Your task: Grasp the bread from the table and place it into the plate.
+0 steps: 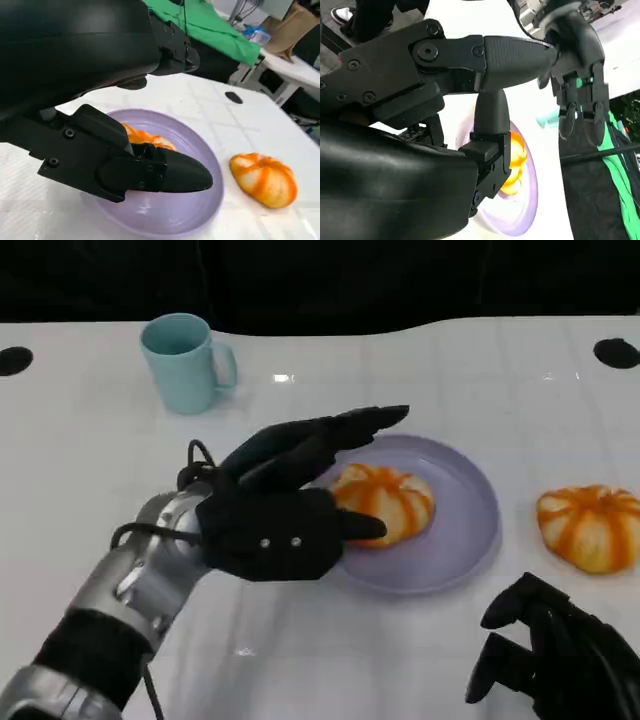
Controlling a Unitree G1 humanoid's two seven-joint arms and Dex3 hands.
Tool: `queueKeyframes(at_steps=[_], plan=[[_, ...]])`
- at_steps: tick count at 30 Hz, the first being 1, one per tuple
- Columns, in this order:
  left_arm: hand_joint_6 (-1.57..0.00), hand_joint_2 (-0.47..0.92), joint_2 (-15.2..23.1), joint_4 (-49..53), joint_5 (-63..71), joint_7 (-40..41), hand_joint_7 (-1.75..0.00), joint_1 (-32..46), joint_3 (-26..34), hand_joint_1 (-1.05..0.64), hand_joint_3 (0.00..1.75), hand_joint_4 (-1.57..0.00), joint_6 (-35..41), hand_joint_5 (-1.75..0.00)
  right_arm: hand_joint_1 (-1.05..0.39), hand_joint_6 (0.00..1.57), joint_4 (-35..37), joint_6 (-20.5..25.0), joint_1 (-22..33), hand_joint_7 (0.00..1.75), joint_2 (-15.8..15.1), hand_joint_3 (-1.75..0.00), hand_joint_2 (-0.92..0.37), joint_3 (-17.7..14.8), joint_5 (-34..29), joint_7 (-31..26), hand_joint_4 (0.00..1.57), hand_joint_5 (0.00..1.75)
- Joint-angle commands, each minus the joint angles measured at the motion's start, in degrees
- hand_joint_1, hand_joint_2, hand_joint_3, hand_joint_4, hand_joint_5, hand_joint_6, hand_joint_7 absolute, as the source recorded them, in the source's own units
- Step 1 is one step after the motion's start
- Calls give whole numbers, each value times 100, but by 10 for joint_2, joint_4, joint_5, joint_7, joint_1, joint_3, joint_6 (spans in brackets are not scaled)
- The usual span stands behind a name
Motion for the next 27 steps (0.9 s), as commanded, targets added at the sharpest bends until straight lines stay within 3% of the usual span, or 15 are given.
queueKeyframes(at_steps=[1, 5, 6, 8, 10, 17, 18, 19, 21, 22, 27], plan=[[-26, 92, 7, -26, -39, -1, -6, 37, 30, -77, 34, -20, -28, -47, -51, 40, -6, -3, 2, 171, -5, -48, -92, -2, -2, -2, 62, 175], [-34, 92, -10, -47, -78, 10, -8, 74, 57, -75, 36, -24, -41, -58, -51, 40, -6, -3, 3, 171, -5, -49, -92, -2, 0, 1, 62, 175], [-41, 92, -16, -52, -90, 11, -10, 83, 64, -72, 34, -25, -43, -69, -51, 40, -6, -2, 3, 171, -6, -49, -92, -2, 0, 0, 61, 175], [-45, 92, -27, -64, -113, 10, -10, 102, 76, -70, 33, -26, -44, -77, -52, 40, -7, -2, 3, 171, -6, -49, -92, -2, -1, 0, 61, 175], [-59, 92, -40, -81, -144, 7, -16, 127, 90, -67, 34, -32, -46, -103, -52, 40, -7, -4, 3, 170, -7, -49, -92, -1, -3, 0, 60, 175], [-69, 92, -62, -135, -220, -13, -29, 196, 117, -58, 32, -45, -52, -134, -52, 40, -14, 4, 6, 170, -6, -49, -92, -2, 0, -3, 61, 175], [-66, 92, -66, -142, -224, -9, -46, 206, 121, -56, 33, -45, -56, -143, -52, 40, -14, 4, 6, 170, -6, -49, -92, -1, 0, -3, 61, 175], [-56, 92, -68, -148, -227, -7, -80, 212, 123, -54, 32, -46, -58, -151, -52, 40, -15, 4, 6, 170, -6, -48, -92, -1, 0, -3, 61, 175], [-50, 92, -78, -164, -236, 1, -99, 231, 132, -53, 31, -47, -57, -155, -52, 40, -15, 5, 7, 170, -6, -48, -92, -2, 1, -2, 61, 175], [-50, 92, -85, -174, -242, 6, -125, 241, 137, -56, 32, -52, -56, -167, -52, 40, -15, 6, 6, 170, -7, -48, -92, -2, 2, -1, 61, 175], [-50, 92, -97, -218, -287, -8, -152, 280, 153, -60, 34, -60, -24, -174, -52, 40, -16, 7, 5, 170, -7, -49, -92, -1, 2, -2, 61, 175]])
